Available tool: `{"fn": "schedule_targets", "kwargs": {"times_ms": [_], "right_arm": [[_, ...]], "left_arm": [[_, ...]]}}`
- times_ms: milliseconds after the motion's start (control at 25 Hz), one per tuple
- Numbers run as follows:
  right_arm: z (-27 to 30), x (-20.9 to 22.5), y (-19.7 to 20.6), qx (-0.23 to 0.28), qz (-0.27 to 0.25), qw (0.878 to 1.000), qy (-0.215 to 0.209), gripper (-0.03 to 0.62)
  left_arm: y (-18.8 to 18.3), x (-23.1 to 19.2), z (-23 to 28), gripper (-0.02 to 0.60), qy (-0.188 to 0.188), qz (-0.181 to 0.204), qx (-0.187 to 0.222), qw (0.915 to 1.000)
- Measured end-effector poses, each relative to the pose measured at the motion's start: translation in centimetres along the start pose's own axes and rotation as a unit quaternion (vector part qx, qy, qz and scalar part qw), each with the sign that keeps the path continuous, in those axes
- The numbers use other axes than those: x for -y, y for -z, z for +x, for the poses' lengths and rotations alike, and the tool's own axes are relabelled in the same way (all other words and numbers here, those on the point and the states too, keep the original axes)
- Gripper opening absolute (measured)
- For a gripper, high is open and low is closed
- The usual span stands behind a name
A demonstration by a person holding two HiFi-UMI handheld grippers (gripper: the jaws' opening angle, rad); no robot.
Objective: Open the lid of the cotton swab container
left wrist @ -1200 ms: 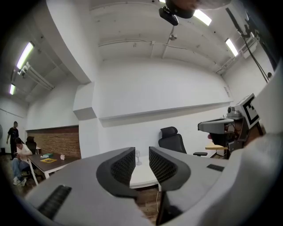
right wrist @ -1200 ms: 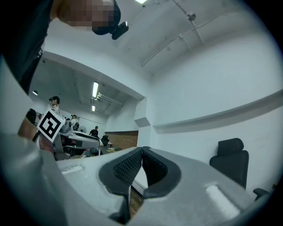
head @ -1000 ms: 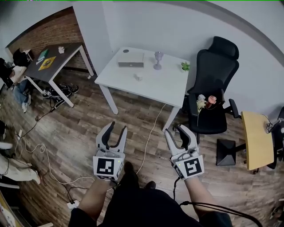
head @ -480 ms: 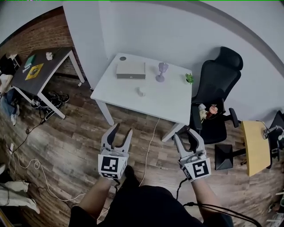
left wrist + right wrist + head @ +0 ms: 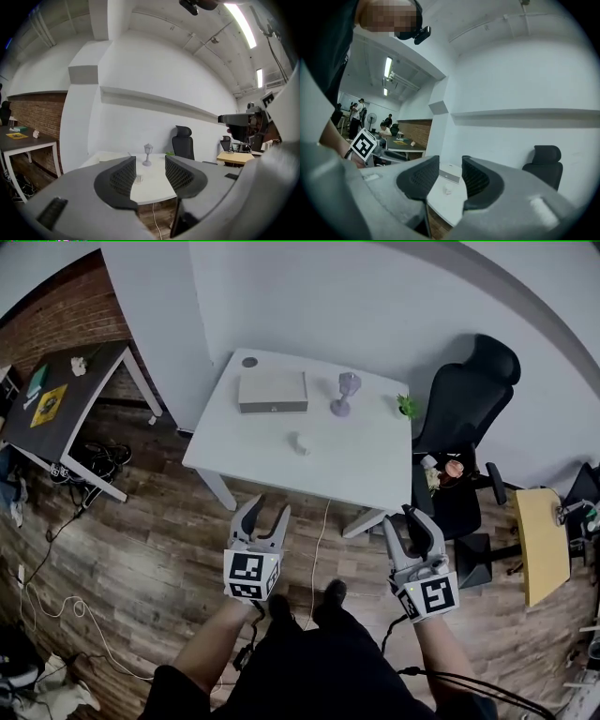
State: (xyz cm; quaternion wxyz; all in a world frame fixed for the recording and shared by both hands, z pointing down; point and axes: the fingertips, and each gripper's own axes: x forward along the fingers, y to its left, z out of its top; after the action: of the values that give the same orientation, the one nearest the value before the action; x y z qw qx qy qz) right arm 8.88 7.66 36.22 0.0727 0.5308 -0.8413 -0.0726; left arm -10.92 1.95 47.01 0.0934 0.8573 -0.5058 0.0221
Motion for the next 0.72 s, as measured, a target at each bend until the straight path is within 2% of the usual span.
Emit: {"fn": "schedule_targets", "kwargs": {"times_ms": [160, 360, 560, 720], "right_arm": [[2.6, 2.0, 1.3, -0.001, 0.016, 1.000, -0.005, 0.149], [7.4, 5.8, 3.2, 0.010, 0.042, 0.999, -0.029, 0.147], [12.0, 9.3, 4.0, 0.023, 0.055, 0.996, -0.073, 0.146], [14.8, 12.4, 5.7, 0.014, 0.072, 0.993, -0.089, 0.144]], "left_arm": [[2.8, -0.6, 4.3, 0.193, 0.007, -0.001, -0.034, 0.9994], [5.8, -1.0, 10.9, 0.192, 0.013, 0.024, -0.071, 0.9971], [8.3, -2.3, 16.4, 0.193, -0.013, 0.017, -0.106, 0.9942], [11.0, -3.5, 19.9, 0.215, -0.045, 0.018, -0.139, 0.9891]]}}
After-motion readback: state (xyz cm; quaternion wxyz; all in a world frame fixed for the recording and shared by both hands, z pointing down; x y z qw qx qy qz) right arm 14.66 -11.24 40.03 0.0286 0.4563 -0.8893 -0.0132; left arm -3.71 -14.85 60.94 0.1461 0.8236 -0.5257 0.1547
